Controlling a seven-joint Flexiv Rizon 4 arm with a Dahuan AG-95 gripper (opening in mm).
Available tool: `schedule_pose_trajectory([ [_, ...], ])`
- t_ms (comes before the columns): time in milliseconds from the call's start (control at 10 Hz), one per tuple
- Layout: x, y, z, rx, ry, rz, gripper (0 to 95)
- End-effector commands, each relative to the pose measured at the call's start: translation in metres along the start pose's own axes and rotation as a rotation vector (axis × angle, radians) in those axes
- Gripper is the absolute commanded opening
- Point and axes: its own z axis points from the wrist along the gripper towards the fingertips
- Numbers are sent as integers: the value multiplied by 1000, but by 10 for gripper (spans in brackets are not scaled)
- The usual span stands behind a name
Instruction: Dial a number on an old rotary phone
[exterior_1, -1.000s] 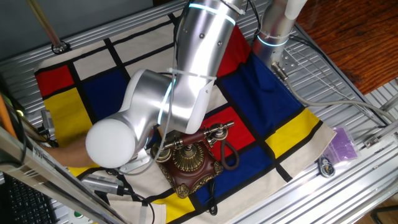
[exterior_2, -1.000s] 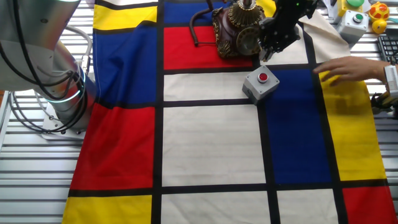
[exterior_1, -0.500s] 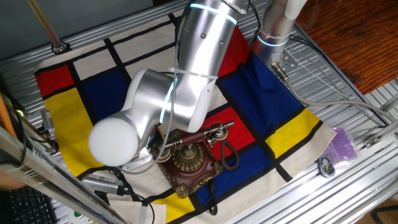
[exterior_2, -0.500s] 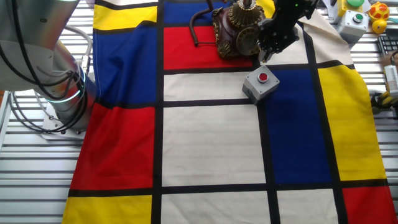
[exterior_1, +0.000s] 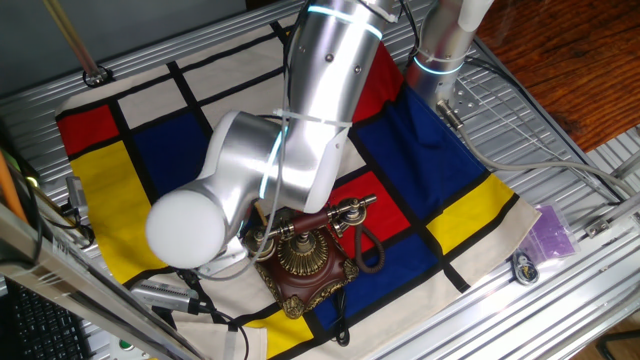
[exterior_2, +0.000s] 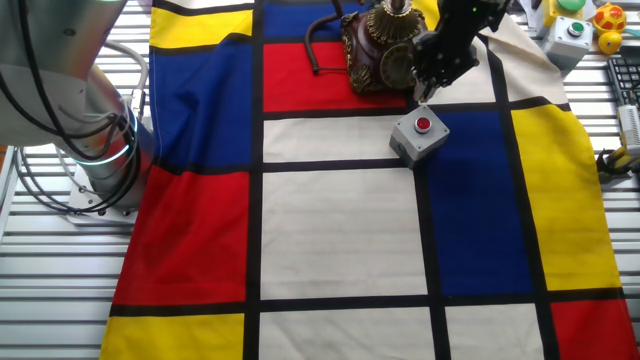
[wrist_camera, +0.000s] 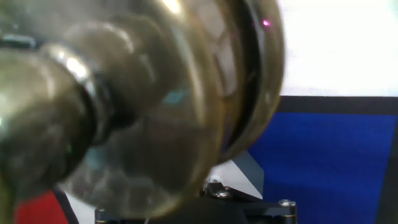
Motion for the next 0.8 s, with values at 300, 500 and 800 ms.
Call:
schedule_pose_trajectory([
  [300, 5, 3, -3, 11, -36, 24, 0],
  [500, 13, 10, -13, 30, -104, 84, 0],
  [800, 16, 19, -25, 23, -149, 132, 0],
])
